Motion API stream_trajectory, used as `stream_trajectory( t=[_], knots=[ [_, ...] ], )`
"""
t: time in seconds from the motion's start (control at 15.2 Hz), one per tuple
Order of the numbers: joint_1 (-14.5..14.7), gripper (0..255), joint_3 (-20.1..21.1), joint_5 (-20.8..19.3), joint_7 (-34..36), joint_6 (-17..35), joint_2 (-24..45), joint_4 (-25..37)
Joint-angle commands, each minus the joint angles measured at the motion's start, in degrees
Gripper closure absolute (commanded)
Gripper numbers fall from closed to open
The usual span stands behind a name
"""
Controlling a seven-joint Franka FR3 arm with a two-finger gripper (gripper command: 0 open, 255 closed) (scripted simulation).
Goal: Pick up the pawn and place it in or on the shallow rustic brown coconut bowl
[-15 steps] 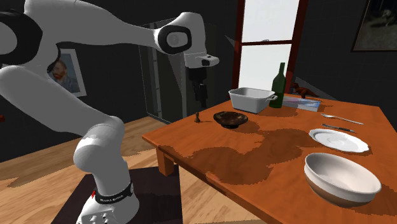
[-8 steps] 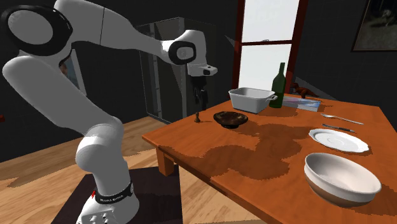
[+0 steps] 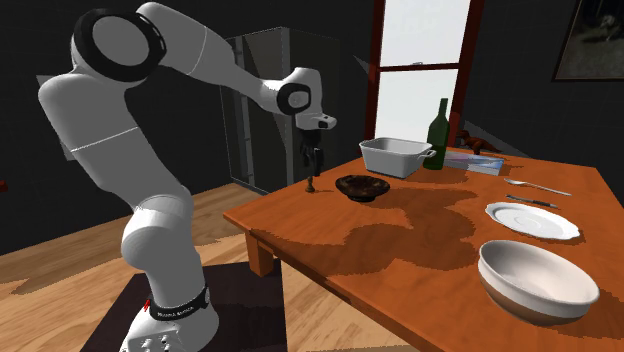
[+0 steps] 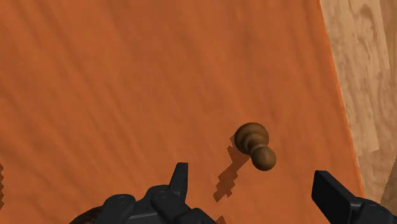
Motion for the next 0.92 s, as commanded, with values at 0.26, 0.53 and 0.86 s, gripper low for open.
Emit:
stream_trajectory(
  t=[0.26, 0.53, 0.86],
  knots=[
    [0.4, 0, 2.3, -1.1, 1.8, 4.6, 4.7, -0.2],
    [0.4, 0, 2.8, -1.6, 2.2, 7.5, 6.3, -1.6],
    [0.4, 0, 2.8, -1.6, 2.2, 7.5, 6.3, -1.6]
  ],
)
